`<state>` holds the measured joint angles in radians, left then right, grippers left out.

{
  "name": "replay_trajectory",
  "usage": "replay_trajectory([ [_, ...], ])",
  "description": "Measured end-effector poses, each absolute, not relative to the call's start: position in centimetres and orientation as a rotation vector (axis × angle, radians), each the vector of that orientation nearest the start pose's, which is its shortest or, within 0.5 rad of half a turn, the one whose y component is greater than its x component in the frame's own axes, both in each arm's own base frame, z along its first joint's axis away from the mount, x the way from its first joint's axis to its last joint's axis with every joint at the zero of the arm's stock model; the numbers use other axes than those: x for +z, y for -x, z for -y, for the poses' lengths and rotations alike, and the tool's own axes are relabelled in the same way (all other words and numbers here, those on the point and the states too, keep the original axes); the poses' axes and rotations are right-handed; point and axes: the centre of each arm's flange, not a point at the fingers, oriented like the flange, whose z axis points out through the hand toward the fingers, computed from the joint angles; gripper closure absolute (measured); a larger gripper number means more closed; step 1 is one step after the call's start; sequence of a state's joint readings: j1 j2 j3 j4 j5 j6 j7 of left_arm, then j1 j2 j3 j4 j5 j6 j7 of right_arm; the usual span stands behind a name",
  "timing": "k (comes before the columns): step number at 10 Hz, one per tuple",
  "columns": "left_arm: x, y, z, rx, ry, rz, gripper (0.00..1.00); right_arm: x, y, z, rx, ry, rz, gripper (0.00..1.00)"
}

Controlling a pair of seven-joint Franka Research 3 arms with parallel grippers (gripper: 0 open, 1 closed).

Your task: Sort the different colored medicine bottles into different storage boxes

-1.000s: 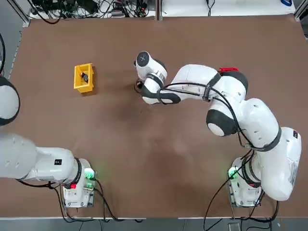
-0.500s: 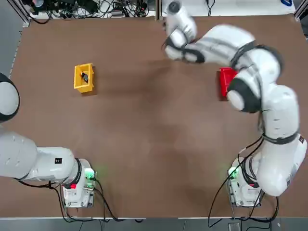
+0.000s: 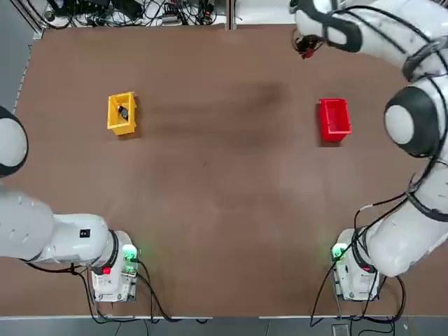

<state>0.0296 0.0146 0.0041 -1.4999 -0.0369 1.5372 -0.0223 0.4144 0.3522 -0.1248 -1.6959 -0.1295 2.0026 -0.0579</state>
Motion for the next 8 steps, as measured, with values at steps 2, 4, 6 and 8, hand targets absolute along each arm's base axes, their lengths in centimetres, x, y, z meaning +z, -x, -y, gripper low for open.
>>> replay_trajectory([
  [2,63.8,-56.3,-1.4,-0.024,3.178,0.101,0.00,37.5,-61.5,-13.8,0.129,3.213,0.743,0.60],
  [4,62.1,-57.4,-0.6,0.010,3.179,0.154,0.00,37.2,-60.3,-8.4,0.163,3.196,0.739,0.60],
  [6,61.2,-58.2,-0.1,0.022,3.179,0.142,0.00,35.8,-58.0,-6.0,0.146,3.189,0.710,0.60],
  [8,61.4,-58.3,0.9,0.013,3.157,0.104,0.00,33.0,-55.8,-4.9,0.141,3.180,0.697,0.60],
])
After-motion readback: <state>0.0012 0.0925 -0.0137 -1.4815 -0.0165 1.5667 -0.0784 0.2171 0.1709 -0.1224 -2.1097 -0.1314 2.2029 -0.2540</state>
